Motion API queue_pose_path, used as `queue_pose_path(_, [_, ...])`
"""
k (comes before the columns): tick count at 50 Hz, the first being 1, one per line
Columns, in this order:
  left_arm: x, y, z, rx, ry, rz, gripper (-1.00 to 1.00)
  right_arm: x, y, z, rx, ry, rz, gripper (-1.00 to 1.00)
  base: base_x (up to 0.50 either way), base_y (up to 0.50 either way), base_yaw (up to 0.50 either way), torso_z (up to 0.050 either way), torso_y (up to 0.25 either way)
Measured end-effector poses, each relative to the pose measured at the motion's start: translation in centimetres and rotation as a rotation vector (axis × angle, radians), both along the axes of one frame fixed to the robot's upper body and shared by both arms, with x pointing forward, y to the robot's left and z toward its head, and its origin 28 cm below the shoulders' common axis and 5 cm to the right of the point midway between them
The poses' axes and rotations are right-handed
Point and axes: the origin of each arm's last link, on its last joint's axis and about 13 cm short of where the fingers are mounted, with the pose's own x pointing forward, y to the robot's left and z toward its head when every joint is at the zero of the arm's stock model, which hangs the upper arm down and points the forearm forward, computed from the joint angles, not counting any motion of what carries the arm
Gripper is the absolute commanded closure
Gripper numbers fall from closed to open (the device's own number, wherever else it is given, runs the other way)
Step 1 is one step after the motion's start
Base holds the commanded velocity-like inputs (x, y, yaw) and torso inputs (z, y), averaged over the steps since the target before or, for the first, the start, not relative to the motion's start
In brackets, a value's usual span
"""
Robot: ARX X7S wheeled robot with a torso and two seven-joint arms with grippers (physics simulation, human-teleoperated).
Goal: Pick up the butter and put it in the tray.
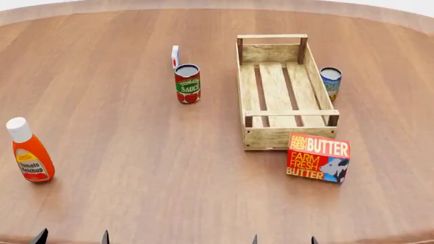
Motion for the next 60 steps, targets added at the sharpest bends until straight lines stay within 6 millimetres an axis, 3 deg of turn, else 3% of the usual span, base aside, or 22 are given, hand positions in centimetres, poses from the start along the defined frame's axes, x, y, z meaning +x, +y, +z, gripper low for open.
queue_pose_path(18, [0.2,0.2,1.3,-0.030,-0.055,0.061,-1.00,0.1,0.3,0.9,0.021,-0.009,0.015,-1.00,0.00,0.00,0.00,0.000,0.000])
queue_pose_path(28, [0.5,0.1,5.2,-0.039,-0.182,0.065,-1.00,0.0,0.2,4.2,0.021,-0.096,0.014,-1.00,0.00,0.00,0.00,0.000,0.000])
queue_pose_path(42, [-0.5,0.1,10.3,-0.068,-0.337,0.053,-1.00,-1.1,0.3,9.8,-0.032,-0.248,0.015,-1.00,0.00,0.00,0.00,0.000,0.000])
queue_pose_path(50, [-1.1,0.2,12.0,-0.079,-0.388,0.047,-1.00,-1.7,0.4,11.6,-0.056,-0.298,0.009,-1.00,0.00,0.00,0.00,0.000,0.000])
queue_pose_path(60, [-1.5,0.3,12.8,-0.071,-0.424,0.043,-1.00,-2.1,0.3,12.5,-0.064,-0.320,-0.012,-1.00,0.40,0.00,0.00,0.000,0.000])
